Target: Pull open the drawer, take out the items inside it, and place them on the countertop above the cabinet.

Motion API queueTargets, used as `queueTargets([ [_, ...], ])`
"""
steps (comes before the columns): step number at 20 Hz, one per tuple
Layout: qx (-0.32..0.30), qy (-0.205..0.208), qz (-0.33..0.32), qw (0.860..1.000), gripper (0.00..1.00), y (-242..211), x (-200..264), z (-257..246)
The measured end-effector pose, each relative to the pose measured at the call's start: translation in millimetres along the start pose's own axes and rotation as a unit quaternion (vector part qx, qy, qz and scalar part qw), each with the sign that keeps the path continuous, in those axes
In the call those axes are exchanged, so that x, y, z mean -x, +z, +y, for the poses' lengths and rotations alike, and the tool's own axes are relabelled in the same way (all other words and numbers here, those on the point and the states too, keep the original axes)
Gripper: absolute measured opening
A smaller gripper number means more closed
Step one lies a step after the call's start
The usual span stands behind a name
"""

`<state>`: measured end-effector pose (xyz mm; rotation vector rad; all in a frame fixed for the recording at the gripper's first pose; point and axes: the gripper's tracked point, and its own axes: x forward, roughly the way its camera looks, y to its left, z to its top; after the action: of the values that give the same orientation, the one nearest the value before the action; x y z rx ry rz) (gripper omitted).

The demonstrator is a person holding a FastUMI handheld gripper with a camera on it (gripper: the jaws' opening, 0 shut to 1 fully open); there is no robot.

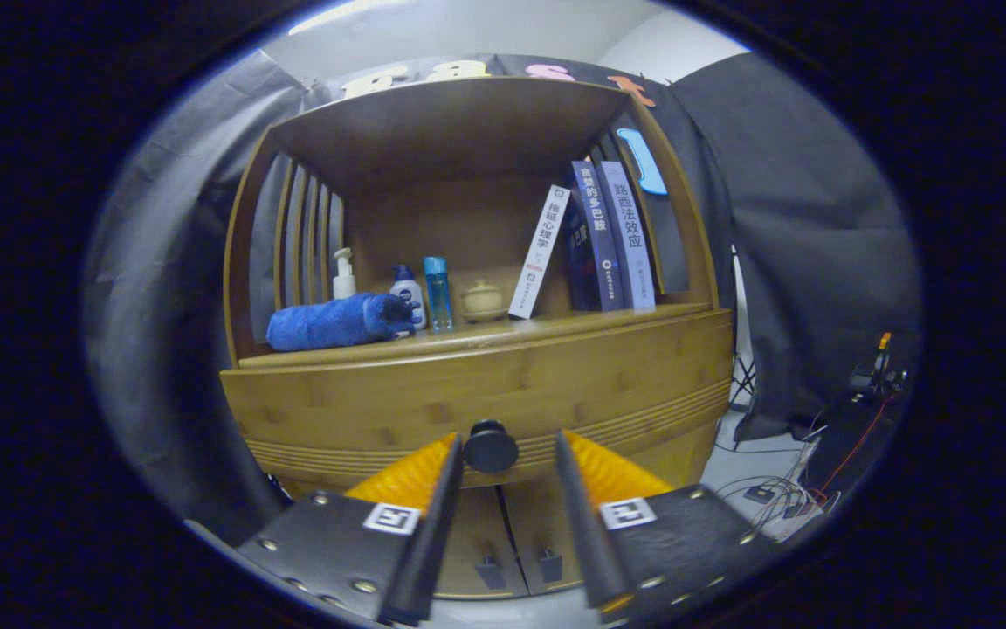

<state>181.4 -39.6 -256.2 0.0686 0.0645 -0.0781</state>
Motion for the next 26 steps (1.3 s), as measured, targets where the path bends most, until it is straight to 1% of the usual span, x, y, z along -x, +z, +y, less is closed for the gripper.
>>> queueTargets([
  [2,-0.005,-0.004,0.018,1.000,0.66,-7,-12,-7],
  [3,-0.007,0.001,0.027,1.000,0.78,-12,-17,-6],
  [4,-0.012,0.013,0.030,0.999,0.78,-14,-19,-2],
  [5,-0.014,0.020,0.012,1.000,0.78,-7,-16,1],
  [6,-0.008,0.024,0.010,1.000,0.78,-9,-25,3],
  [8,0.003,0.034,0.018,0.999,0.77,-12,-25,7],
  [9,-0.002,0.039,0.013,0.999,0.77,-9,-26,8],
  [10,-0.006,0.058,0.003,0.998,0.77,-6,-32,13],
  [11,-0.006,0.067,0.014,0.998,0.77,-6,-42,18],
  [12,-0.004,0.072,0.044,0.996,0.78,-15,-40,20],
  [13,-0.008,0.087,0.044,0.995,0.71,-17,-40,29],
  [14,-0.001,0.080,0.032,0.996,0.64,-14,-49,32],
  [15,0.018,0.080,0.038,0.996,0.57,-20,-59,34],
  [16,0.032,0.081,0.042,0.995,0.50,-20,-55,25],
  [17,0.026,0.082,0.037,0.996,0.43,-17,-54,27],
  [19,-0.010,0.086,0.061,0.994,0.30,-26,-65,37],
  [20,-0.022,0.088,0.075,0.993,0.30,-30,-56,34],
  [21,-0.024,0.086,0.076,0.993,0.30,-29,-51,32],
  [23,-0.003,0.076,0.071,0.995,0.30,-27,-29,29],
  [25,-0.003,0.077,0.066,0.995,0.30,-23,2,26],
  [26,-0.004,0.081,0.073,0.994,0.25,-27,8,25],
])
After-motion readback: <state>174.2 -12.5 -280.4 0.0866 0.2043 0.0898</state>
